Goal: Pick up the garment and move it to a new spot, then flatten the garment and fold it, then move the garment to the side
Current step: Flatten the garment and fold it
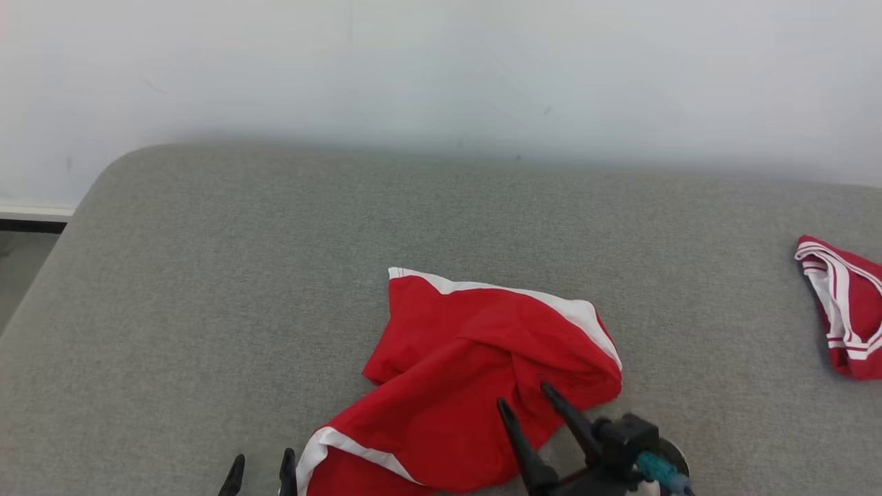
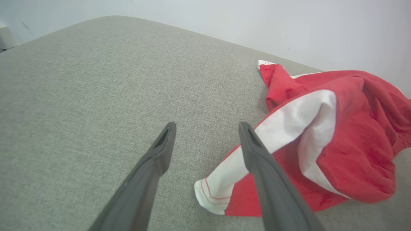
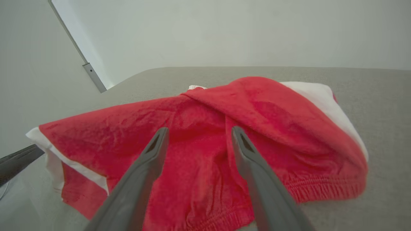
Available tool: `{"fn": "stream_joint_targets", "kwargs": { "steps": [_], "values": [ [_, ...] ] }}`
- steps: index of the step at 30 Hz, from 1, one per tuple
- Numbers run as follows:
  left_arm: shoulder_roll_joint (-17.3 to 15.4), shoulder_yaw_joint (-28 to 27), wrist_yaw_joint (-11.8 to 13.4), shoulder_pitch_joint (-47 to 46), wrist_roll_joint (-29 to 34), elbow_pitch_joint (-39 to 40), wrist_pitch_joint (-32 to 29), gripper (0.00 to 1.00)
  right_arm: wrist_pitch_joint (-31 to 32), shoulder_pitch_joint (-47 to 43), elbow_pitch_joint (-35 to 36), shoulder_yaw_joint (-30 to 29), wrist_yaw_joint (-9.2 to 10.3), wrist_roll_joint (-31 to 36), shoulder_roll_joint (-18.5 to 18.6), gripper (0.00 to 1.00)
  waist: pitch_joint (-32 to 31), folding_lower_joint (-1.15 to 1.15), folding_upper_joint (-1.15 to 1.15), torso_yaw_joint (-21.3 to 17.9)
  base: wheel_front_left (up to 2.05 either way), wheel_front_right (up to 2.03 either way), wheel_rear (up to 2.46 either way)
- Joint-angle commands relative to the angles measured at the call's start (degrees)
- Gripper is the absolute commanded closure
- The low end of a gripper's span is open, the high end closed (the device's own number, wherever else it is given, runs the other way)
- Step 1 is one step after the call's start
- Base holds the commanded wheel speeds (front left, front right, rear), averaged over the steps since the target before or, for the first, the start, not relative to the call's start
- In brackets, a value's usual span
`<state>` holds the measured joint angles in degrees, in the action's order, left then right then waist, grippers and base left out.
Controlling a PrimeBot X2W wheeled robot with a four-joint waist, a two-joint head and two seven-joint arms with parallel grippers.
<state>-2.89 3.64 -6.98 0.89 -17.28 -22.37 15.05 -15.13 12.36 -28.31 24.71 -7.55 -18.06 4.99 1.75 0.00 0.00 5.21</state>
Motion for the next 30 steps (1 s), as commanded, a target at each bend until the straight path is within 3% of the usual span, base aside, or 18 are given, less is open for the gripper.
{"fn": "stream_joint_targets", "kwargs": {
  "steps": [1, 6, 17, 30],
  "values": [
    [-0.01, -0.14, 0.17, -0.14, 0.09, 0.22, 0.16, 0.00, 0.04, -1.76, 0.29, -0.07, 0.16, 0.56, 0.19, 0.00, 0.08, 0.00, 0.00, -0.80, 0.00, 0.00, 0.00],
    [-0.01, -0.09, 0.11, -0.38, 0.20, 0.34, 0.16, 0.00, 0.04, -4.36, -0.21, 0.69, 0.16, 0.09, 1.45, 0.00, 0.55, 0.00, 0.00, -1.14, 0.00, 0.00, 0.00],
    [-0.01, 0.56, -0.06, -0.95, 0.10, -0.05, 0.16, 0.00, 0.04, -3.86, -4.89, 10.83, 0.16, -6.04, 3.24, 0.00, 1.57, 0.00, 0.00, 0.16, 0.00, 0.00, 0.00],
    [-0.01, 0.40, 0.00, -1.23, -0.04, 0.31, 0.16, 0.00, 0.11, -2.20, -11.37, 8.38, 0.19, -7.55, 3.32, 0.00, 2.57, 0.00, 0.00, 1.46, 0.00, 0.00, 0.00]
  ]
}}
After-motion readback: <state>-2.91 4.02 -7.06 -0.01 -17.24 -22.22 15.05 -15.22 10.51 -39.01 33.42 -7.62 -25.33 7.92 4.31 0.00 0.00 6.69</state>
